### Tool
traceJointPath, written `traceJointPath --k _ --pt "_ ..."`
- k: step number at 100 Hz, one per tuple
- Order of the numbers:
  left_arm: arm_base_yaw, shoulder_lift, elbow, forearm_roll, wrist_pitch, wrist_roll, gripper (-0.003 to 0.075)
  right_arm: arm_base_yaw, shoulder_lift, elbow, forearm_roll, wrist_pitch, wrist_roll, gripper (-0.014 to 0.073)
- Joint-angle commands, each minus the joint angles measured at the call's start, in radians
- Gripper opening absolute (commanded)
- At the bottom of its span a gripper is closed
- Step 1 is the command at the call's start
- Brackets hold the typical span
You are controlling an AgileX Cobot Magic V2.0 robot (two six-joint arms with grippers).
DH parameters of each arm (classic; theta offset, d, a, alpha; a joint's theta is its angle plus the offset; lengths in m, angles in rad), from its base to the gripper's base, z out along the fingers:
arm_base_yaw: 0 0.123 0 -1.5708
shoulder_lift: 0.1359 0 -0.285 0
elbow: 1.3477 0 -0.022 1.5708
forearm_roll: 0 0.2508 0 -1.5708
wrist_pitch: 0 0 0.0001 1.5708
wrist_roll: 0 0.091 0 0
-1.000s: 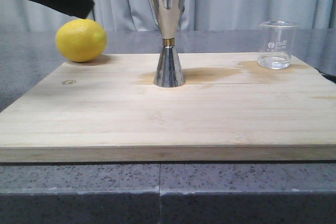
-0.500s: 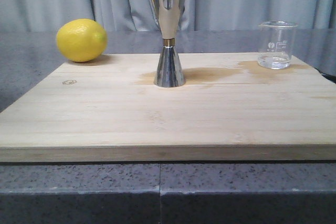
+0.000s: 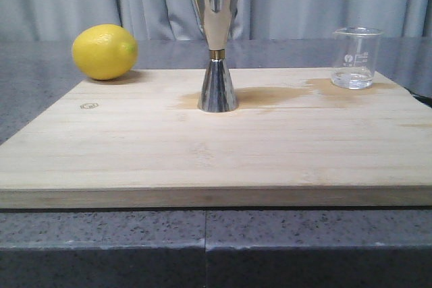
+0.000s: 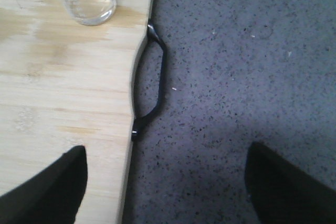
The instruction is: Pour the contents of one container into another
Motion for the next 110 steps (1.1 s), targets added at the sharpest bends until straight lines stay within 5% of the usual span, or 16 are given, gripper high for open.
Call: traceJointPath --k 1,24,48,67,86,110 --pt "0.003 -0.018 -0.018 -0.006 -0.036 -0.018 0.0319 -0.005 -0.027 -0.036 -0.002 -0.047 -0.006 0.0553" --pt "0.003 -0.019 -0.018 -0.056 -0.035 -0.018 0.0312 -0.005 -0.078 -0.036 -0.035 -0.047 -0.006 0.051" --pt "0.003 -0.019 -0.018 -0.066 -0.057 -0.017 0.0293 -0.005 -0.082 -0.036 -0.036 -0.047 -0.006 0.016" --pt "0.003 -0.019 -0.018 -0.066 -0.058 -0.017 0.0137 -0.005 -0.082 -0.036 -0.036 -0.047 -0.006 -0.0008" --pt "0.003 -0.019 -0.018 -0.066 -0.075 -0.017 -0.002 -0.005 -0.082 -0.036 -0.036 -0.049 -0.006 -0.0046" --pt "0.003 -0.019 -0.018 -0.067 -0.075 -0.017 -0.0019 -0.005 -0.082 -0.036 -0.039 -0.027 -0.006 -0.0046"
